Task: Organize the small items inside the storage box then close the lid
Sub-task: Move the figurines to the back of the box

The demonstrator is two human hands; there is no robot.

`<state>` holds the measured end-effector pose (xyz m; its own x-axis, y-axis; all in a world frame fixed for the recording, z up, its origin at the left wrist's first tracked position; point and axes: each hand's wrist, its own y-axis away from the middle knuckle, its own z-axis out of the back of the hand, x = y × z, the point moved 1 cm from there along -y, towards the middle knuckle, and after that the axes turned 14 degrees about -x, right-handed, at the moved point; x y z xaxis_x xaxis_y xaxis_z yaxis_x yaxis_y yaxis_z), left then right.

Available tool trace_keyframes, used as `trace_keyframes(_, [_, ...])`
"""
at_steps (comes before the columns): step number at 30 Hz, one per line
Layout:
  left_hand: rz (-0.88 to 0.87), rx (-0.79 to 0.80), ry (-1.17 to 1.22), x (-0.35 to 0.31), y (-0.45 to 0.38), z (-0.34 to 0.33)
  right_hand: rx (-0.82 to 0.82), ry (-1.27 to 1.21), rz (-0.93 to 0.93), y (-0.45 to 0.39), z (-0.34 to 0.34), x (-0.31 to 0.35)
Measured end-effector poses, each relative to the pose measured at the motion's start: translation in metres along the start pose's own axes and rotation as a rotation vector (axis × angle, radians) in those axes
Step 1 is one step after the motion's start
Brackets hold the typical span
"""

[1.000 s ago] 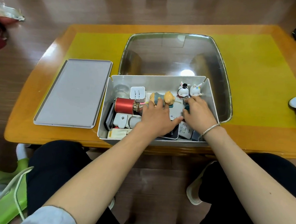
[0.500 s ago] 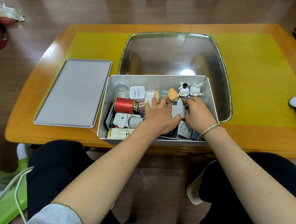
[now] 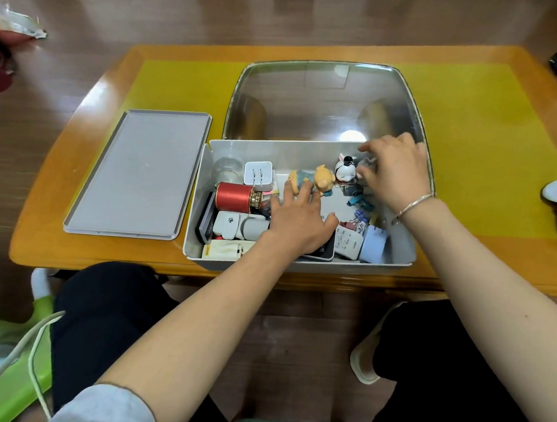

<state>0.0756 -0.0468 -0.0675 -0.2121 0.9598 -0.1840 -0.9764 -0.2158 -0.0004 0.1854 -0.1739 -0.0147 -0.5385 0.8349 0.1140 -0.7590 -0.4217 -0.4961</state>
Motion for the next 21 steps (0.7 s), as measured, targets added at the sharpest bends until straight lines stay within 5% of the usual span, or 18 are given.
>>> trace_keyframes(7, [-0.003,-0.001,0.019,0.001,0.001,-0.001,0.142,0.093,0.073,-0.023,-0.019,0.004])
trace_keyframes(21, [-0.011,-0.023,0.018,0.001,0.002,-0.002,0.053,0.086,0.006,-0.022,-0.008,-0.011])
